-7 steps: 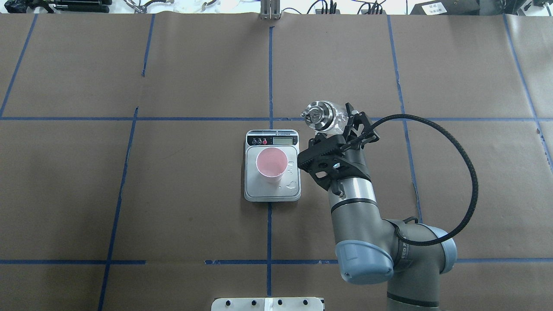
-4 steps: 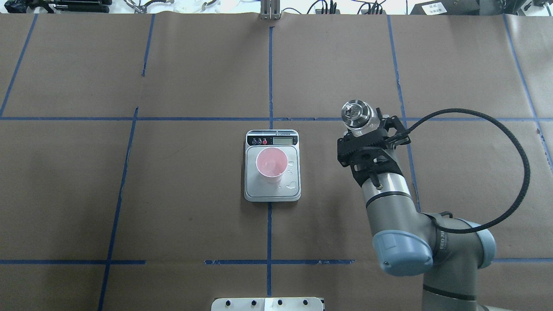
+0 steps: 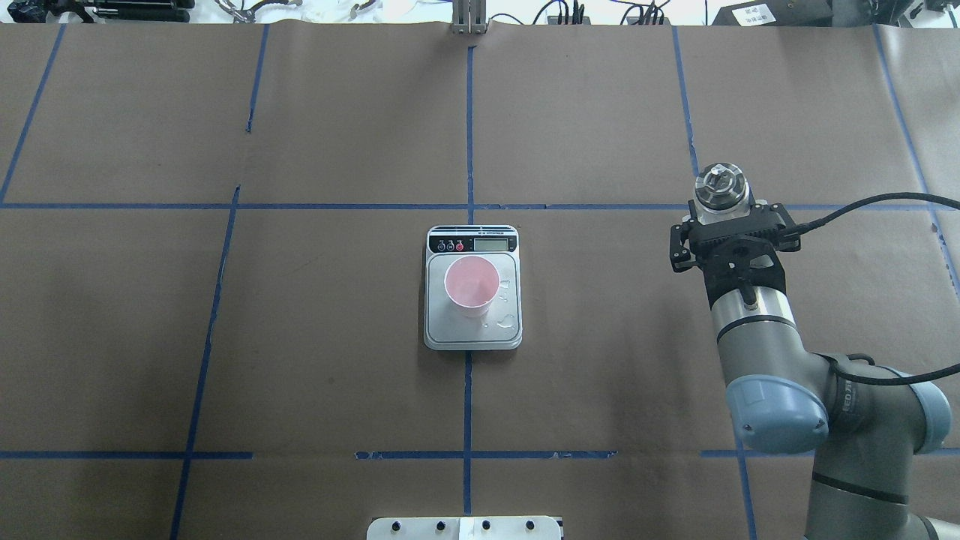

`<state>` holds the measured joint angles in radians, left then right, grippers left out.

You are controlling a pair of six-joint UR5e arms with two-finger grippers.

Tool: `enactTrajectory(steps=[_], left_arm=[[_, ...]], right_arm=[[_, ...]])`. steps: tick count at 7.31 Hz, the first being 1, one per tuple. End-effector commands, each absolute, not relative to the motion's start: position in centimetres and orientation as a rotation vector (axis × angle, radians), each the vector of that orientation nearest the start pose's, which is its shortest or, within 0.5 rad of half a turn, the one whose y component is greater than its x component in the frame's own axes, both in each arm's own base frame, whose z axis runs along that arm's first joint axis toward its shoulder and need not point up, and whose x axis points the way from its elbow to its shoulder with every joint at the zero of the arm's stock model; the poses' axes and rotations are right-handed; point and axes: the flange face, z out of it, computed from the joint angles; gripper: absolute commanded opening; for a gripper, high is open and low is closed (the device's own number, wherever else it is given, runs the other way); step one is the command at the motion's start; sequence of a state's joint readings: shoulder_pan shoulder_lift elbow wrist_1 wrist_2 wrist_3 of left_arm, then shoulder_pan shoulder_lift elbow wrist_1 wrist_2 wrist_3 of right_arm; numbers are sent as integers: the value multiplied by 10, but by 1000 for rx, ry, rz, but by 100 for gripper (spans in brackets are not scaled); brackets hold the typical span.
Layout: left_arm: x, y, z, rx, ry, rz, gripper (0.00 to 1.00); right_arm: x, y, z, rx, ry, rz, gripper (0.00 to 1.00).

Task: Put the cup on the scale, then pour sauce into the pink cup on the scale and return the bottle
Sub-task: 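Carry the upright bottle with the right gripper back toward its spot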

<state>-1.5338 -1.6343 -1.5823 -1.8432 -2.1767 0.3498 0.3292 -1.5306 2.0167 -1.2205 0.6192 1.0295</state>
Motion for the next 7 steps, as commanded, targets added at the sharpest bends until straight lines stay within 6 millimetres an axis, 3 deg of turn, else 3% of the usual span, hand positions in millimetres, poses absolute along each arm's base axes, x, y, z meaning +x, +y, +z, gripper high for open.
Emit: enactTrajectory(steps=[1, 4, 6, 7], left_arm=[[-57, -542, 599, 440, 544, 475, 100], [-57, -544, 592, 454, 541, 478, 100], [-57, -541, 588, 463, 540, 481, 100], [-57, -541, 586, 466, 539, 480, 100]], right_arm=[[-371, -363, 381, 1011, -472, 415, 0], [-379, -365, 383, 907, -581, 535, 0], [-392, -369, 416, 885, -543, 559, 0], [-395, -370, 422, 881, -540, 574, 0]])
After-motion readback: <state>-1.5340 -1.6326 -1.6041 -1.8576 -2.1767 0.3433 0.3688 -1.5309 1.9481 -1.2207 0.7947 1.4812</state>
